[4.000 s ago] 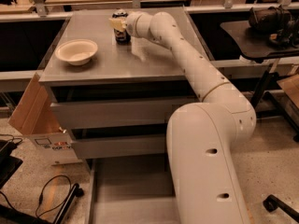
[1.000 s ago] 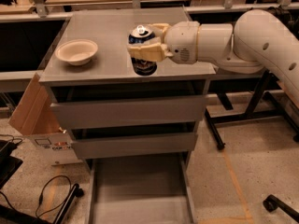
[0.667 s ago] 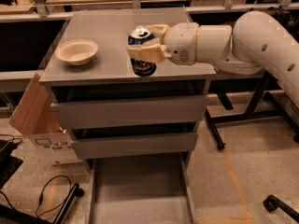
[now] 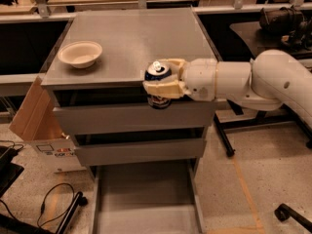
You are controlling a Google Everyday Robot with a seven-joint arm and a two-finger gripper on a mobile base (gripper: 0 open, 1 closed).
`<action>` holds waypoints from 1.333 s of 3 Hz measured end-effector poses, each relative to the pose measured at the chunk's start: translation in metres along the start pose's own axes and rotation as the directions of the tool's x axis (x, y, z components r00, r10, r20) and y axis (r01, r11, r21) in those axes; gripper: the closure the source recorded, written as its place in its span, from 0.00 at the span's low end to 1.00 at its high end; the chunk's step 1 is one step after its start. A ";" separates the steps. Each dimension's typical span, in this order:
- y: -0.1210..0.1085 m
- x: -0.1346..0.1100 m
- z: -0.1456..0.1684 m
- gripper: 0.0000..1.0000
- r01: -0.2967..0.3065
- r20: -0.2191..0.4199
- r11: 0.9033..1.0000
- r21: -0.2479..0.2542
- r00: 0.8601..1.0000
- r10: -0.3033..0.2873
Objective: Place pepsi can into bottom drawer
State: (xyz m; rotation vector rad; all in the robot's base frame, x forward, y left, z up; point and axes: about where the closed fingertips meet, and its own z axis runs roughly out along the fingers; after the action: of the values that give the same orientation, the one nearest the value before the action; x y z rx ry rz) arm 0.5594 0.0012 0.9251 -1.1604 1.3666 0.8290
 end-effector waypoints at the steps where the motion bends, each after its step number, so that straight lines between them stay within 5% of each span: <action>1: 0.025 0.047 -0.012 1.00 0.024 -0.001 0.997 -0.077 1.000 -0.024; 2: 0.035 0.081 -0.019 1.00 0.040 0.008 0.992 -0.116 0.999 -0.039; 3: 0.035 0.081 -0.019 1.00 0.040 0.008 0.992 -0.116 0.999 -0.039; 4: 0.046 0.107 -0.008 1.00 0.013 0.024 0.992 -0.126 1.000 -0.010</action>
Offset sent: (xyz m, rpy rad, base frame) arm -0.0419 -0.0418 -0.1192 -0.0195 -0.0245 0.1522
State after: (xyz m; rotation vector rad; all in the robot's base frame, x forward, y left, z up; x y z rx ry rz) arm 0.5228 -0.0128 0.8154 -1.2509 1.3026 0.9294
